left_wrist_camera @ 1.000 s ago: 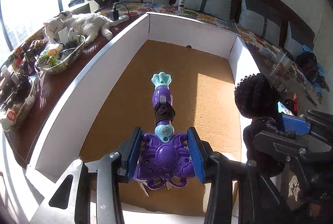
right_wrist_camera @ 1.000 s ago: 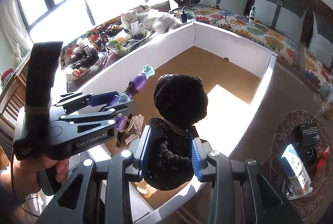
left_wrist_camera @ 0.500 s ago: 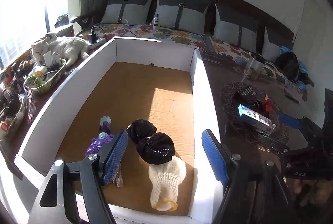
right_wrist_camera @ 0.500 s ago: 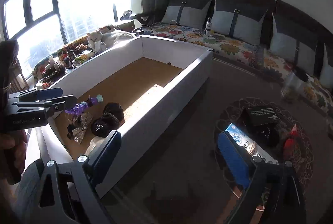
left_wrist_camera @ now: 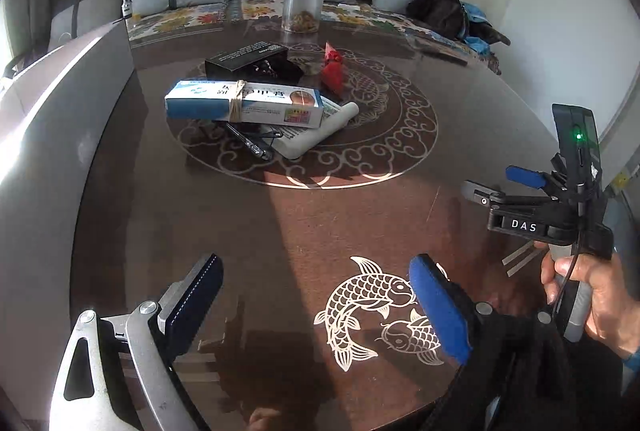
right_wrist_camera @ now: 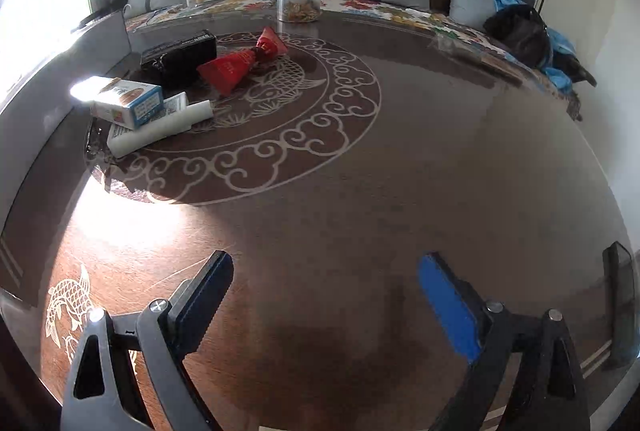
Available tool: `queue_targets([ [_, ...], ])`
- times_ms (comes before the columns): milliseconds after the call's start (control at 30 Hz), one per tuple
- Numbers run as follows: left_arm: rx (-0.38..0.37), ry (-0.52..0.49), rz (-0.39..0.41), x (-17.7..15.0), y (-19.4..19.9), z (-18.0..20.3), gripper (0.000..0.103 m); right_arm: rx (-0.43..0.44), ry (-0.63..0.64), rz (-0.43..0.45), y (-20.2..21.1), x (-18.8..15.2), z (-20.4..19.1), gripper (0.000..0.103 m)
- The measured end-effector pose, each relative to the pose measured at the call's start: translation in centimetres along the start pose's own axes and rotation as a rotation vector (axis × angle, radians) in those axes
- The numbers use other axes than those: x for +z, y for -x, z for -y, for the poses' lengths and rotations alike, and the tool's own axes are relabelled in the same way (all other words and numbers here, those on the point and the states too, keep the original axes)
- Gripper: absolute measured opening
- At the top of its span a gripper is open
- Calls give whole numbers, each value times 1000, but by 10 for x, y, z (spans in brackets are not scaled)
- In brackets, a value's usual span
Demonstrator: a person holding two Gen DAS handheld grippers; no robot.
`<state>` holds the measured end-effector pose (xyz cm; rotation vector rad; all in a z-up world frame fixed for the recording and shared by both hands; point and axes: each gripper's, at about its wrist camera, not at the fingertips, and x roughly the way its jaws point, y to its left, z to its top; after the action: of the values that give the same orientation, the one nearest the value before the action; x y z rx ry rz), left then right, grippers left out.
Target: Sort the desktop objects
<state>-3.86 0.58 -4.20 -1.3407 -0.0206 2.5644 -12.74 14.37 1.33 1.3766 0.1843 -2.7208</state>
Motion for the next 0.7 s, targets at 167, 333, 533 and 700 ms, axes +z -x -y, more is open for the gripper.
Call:
queue_targets([
  [167,44,18,-15,2,-28,-7,95,19,-60,4,-8,-6,17,95],
  [333,70,43,-9,12,-46,-26,95,20,-65,4,-16,0,13,102],
  [533,133,-27,-1,22,-58,-28,98,15,-70,1,-16,0,11,103],
  [700,140,-22,12,20,-60,-27,103,15,-69,2,-16,0,11,103],
])
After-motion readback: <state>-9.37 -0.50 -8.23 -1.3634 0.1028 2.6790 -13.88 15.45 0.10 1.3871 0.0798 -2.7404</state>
